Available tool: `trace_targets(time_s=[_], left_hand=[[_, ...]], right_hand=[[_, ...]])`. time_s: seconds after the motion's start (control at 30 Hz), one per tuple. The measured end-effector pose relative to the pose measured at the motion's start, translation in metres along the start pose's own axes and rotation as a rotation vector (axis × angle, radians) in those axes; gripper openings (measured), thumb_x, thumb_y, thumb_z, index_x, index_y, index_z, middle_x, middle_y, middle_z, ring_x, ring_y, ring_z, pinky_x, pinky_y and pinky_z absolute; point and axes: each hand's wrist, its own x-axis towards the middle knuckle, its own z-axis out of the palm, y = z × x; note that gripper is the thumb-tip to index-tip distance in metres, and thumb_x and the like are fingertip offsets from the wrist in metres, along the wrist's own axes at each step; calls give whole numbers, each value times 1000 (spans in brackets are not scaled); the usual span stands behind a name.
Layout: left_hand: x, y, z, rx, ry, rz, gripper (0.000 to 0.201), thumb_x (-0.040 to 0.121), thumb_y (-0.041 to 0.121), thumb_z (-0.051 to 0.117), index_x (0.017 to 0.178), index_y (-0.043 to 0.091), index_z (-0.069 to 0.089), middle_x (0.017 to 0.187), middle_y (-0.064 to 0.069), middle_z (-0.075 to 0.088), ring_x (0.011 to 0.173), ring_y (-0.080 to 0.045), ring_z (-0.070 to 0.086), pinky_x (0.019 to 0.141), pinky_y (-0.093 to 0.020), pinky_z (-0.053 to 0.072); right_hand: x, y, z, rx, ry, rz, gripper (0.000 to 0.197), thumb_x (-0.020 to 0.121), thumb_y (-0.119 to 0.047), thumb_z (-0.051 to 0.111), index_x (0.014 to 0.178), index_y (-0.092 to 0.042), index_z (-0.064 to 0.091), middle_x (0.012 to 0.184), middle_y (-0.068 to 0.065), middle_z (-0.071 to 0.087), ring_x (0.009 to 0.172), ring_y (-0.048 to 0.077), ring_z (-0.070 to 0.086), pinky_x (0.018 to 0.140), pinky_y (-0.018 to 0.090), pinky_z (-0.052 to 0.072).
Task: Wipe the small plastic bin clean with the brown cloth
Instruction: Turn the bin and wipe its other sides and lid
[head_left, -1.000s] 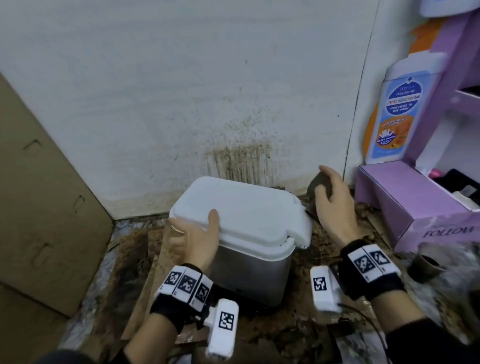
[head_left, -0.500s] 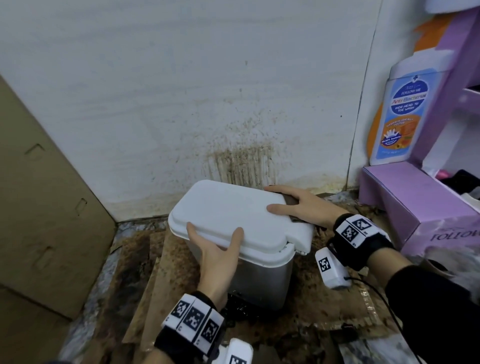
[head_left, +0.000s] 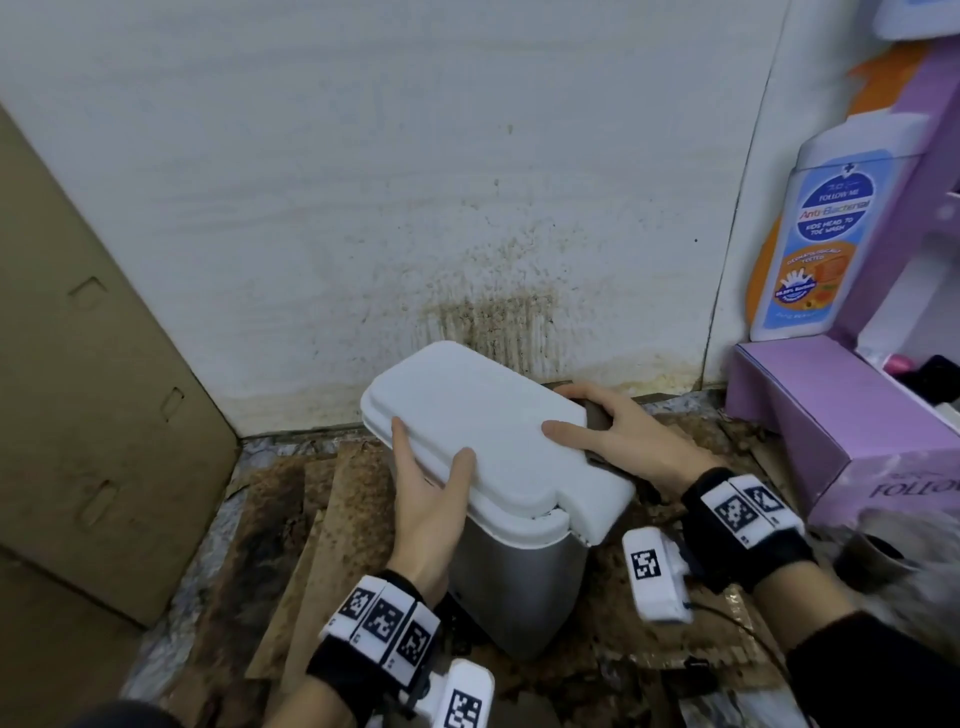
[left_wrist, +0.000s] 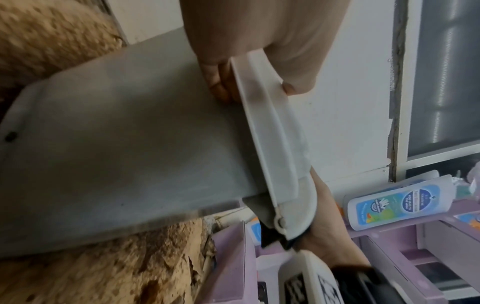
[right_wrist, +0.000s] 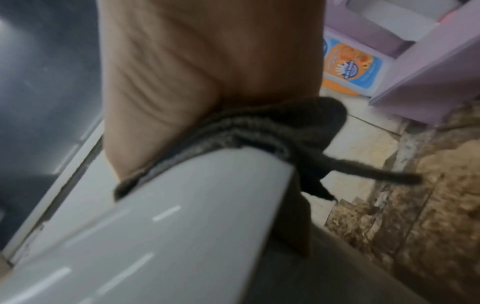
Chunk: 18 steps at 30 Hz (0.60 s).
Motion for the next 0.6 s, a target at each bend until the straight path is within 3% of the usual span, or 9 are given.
trace_targets(time_s=[0.13, 0.23, 0.3, 0.37, 0.4, 0.47, 0.6], left_hand=[[15, 6, -14, 66, -103, 22, 82, 100, 22, 63, 163, 37, 12, 160, 10, 37, 137, -11, 48, 107, -32, 48], [27, 13, -21, 161, -182, 23, 72, 104, 25, 57, 162, 36, 16, 153, 13, 41, 131, -9, 49, 84, -10, 53], [32, 18, -23, 188, -227, 20, 67, 105, 26, 54, 161, 38, 20, 147, 17, 44, 122, 1, 55, 73, -7, 52], [36, 19, -21, 181, -252, 10, 61, 106, 24, 51, 160, 38, 25, 139, 22, 46, 104, 19, 56, 69, -5, 50], [38, 19, -19, 169, -257, 1, 60, 106, 22, 49, 159, 38, 27, 137, 22, 47, 99, 21, 55, 67, -4, 49], [40, 19, -17, 141, -265, -16, 59, 105, 21, 49, 159, 38, 29, 141, 19, 48, 105, 15, 55, 70, -7, 51], [41, 19, -19, 114, -267, -31, 66, 100, 38, 62, 157, 45, 30, 154, 12, 48, 128, -10, 59, 94, -29, 58]], right_hand=[[-26, 2, 25, 56, 162, 26, 46, 84, -54, 77, 125, -44, 58, 122, -17, 64, 107, 8, 66, 87, 38, 59], [-41, 2, 48, 65, 305, 69, 53, 79, -65, 74, 125, -49, 52, 124, -13, 60, 114, 15, 60, 88, 43, 57], [-46, 3, 61, 32, 383, 119, 60, 70, -76, 66, 122, -53, 47, 125, -8, 58, 121, 23, 53, 94, 51, 54], [-50, 0, 71, 12, 433, 156, 64, 68, -77, 62, 123, -52, 43, 125, -2, 56, 124, 27, 48, 98, 53, 51], [-51, -2, 75, 8, 451, 175, 65, 70, -75, 62, 126, -50, 42, 125, 1, 54, 125, 27, 45, 99, 53, 49], [-55, -6, 80, 2, 487, 191, 63, 76, -69, 64, 131, -48, 42, 126, 3, 52, 126, 26, 40, 100, 52, 47], [-62, -11, 91, 23, 521, 202, 63, 83, -63, 67, 138, -45, 41, 124, 2, 46, 122, 20, 34, 98, 44, 43]])
